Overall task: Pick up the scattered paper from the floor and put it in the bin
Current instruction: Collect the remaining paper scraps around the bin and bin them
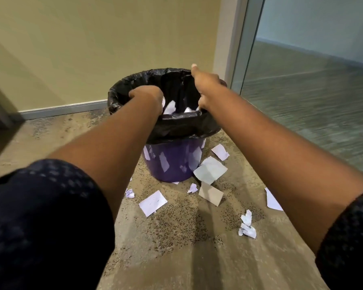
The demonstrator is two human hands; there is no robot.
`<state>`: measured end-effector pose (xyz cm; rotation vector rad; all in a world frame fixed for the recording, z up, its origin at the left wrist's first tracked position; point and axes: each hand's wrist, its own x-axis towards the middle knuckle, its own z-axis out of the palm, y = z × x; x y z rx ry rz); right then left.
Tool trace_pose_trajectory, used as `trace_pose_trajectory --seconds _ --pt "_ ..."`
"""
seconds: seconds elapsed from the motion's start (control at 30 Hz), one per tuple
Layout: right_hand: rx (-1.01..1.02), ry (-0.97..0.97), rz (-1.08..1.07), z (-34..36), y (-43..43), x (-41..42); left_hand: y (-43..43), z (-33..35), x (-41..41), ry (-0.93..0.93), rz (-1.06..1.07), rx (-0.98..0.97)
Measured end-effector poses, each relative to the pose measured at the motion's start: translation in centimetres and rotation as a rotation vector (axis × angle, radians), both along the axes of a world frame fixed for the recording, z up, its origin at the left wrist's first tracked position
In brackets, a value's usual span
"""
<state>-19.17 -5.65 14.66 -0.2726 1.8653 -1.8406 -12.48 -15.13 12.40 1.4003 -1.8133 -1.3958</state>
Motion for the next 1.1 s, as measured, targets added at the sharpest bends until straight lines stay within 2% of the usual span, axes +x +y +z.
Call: trace_pose_trajectory --seconds 0.03,0.1,0.17,0.23,0.3,0.4,0.5,0.57,0.63,0.73,0.8,0.87,1.1 --pt "-0.021 0.020 0.021 -0.2 0.3 0.3 0.2 -0.4 -0.1 0.027 0.061 0.000" --pt "-0.114 0.091 0.036 -0.8 1.5 0.6 1.3 -0.8 -0.2 0.016 0.158 -0.127" --pt "-0.249 0.215 0.000 -1.8 3.4 0.7 3.2 -0.6 0.2 0.019 0.168 -0.438" --pt "-0.280 0.393 -0.059 -3.3 5.8 0.5 5.1 -0.3 1.0 0.059 0.111 -0.716" --pt "-0.187 0.506 -0.110 -6.2 8.5 0.4 6.1 -1.7 1.3 0.047 -0.019 -0.954" --pt "0.122 0.599 -0.138 -12.7 12.4 -0.7 8.0 -5.3 1.8 0.080 -0.253 -1.277" --pt "0.548 0.579 0.091 -19.1 16.0 -1.2 9.8 -10.0 2.7 0.045 -0.476 -1.515" --pt "0.805 0.558 0.325 -22.2 17.9 -1.2 11.2 -13.3 3.1 -0.061 -0.626 -1.542" --pt "0.974 0.471 0.495 -24.1 19.4 -0.7 12.7 -16.2 3.3 -0.234 -0.715 -1.496" --pt "1.073 0.403 0.585 -26.2 20.9 -0.1 14.6 -18.5 3.5 -0.528 -0.804 -1.292" --pt "1.119 0.466 0.610 -27.2 21.2 0.5 14.9 -20.0 3.5 -0.686 -0.899 -1.108" --pt "1.085 0.526 0.570 -27.8 21.2 0.5 15.1 -21.1 3.2 -0.803 -0.938 -0.982" --pt "0.871 0.592 0.378 -28.8 19.8 -0.5 15.0 -22.4 1.3 -0.817 -0.866 -0.928"
